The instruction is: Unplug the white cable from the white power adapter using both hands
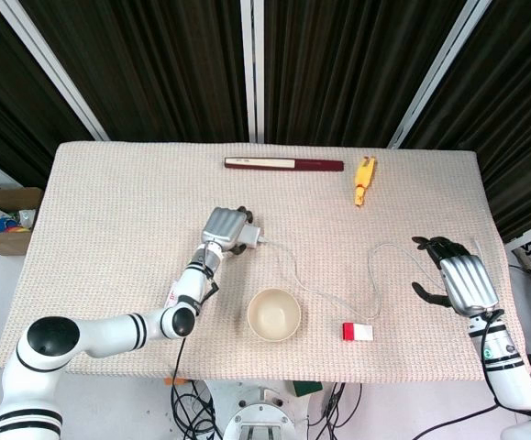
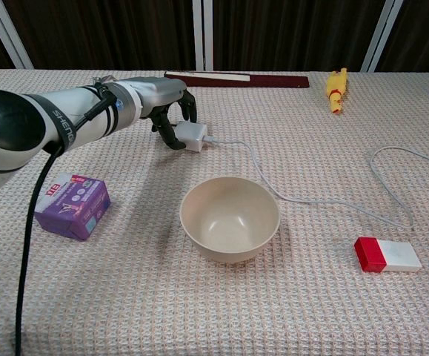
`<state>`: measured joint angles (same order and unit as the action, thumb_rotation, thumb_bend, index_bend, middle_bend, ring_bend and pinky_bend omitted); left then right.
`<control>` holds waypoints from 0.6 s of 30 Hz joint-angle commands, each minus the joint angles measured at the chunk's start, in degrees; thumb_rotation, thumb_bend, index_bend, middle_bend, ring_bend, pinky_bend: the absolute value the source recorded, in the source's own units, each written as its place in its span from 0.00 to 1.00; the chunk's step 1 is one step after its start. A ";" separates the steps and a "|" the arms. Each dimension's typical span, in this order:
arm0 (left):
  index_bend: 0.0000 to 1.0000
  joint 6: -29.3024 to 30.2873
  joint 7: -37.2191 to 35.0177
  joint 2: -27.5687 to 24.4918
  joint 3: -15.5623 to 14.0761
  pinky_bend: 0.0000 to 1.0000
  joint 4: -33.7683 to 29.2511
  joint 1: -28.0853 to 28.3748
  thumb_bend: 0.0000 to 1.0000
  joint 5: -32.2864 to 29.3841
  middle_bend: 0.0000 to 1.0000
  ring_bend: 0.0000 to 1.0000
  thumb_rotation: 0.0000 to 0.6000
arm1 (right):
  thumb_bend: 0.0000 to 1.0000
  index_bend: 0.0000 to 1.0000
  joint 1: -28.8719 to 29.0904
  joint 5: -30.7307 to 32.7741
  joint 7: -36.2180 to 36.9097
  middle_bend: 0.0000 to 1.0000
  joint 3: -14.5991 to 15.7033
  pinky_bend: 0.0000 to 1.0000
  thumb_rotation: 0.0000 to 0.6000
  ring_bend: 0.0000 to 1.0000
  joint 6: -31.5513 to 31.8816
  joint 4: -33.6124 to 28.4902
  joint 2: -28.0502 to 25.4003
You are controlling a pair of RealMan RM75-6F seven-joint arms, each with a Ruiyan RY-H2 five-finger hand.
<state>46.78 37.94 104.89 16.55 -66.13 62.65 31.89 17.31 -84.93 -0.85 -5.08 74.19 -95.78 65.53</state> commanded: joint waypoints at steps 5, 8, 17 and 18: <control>0.41 -0.37 -2.37 0.57 0.59 0.94 0.85 0.03 0.24 0.02 0.33 0.69 0.95 | 0.25 0.25 0.15 0.02 -0.07 0.32 -0.03 0.34 1.00 0.20 -0.21 0.06 0.14; 0.47 -1.09 -4.55 0.79 1.55 0.94 0.91 -0.18 0.25 -0.49 0.40 0.69 0.95 | 0.25 0.25 0.36 0.29 -0.25 0.32 -0.18 0.34 1.00 0.20 -0.54 -0.07 0.24; 0.56 3.23 -6.08 -0.74 1.63 0.94 -3.15 -1.42 0.28 1.95 0.52 0.70 0.94 | 0.25 0.25 4.94 4.88 -3.28 0.34 -4.64 0.42 1.00 0.24 -4.79 -4.27 1.87; 0.56 3.94 -5.96 -1.18 1.67 0.94 -4.18 -1.60 0.29 2.12 0.53 0.70 0.94 | 0.25 0.25 5.89 6.00 -3.96 0.34 -5.44 0.43 1.00 0.25 -5.83 -4.87 2.09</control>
<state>49.36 31.77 104.59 18.29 -68.71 61.50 33.34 21.51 -80.83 -3.61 -8.94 70.18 -99.26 67.00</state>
